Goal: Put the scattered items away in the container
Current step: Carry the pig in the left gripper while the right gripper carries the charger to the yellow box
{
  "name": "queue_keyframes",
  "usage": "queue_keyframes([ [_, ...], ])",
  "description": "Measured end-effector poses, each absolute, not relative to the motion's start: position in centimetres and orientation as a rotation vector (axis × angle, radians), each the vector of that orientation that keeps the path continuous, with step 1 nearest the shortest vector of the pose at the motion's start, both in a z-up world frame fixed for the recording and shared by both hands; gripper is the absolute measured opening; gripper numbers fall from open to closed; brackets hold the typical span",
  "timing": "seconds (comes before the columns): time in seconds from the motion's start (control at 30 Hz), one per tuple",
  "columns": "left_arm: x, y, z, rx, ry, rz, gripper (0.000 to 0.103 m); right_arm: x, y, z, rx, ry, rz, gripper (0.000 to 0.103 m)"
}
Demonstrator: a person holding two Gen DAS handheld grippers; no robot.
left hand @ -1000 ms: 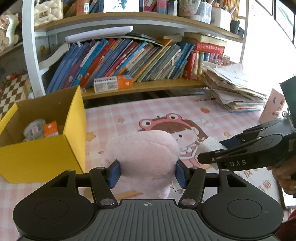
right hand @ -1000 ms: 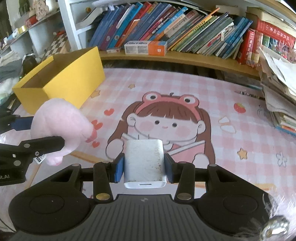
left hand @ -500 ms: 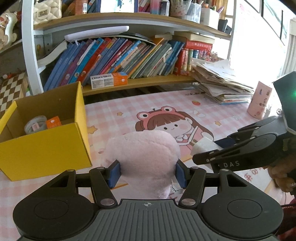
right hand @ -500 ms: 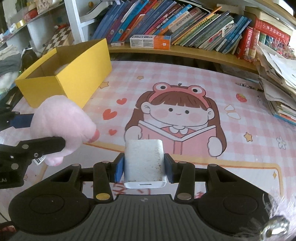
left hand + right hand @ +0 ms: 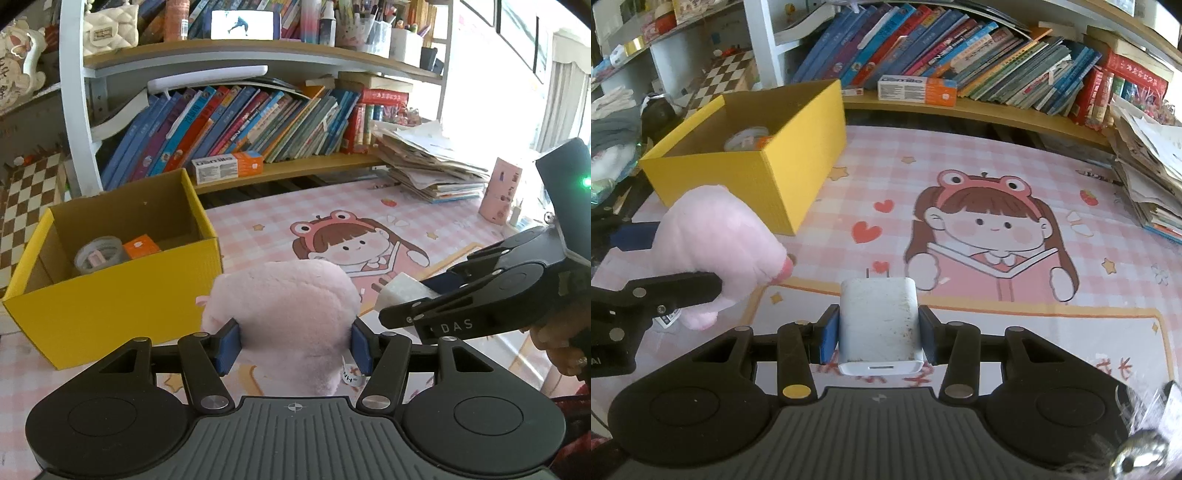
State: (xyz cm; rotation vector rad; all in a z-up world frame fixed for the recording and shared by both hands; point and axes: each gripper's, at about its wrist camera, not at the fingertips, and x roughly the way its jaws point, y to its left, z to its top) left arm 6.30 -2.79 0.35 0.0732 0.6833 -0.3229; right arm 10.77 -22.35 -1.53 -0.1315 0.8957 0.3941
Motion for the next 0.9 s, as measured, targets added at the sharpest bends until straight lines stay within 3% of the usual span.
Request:
queue_keyframes([
  [0.9,3.3,5.9,1.5,0.053,0.603,-0.355,0.059,7.4,-12.0,0.1,-0.179,0.838,0.425,0.042],
])
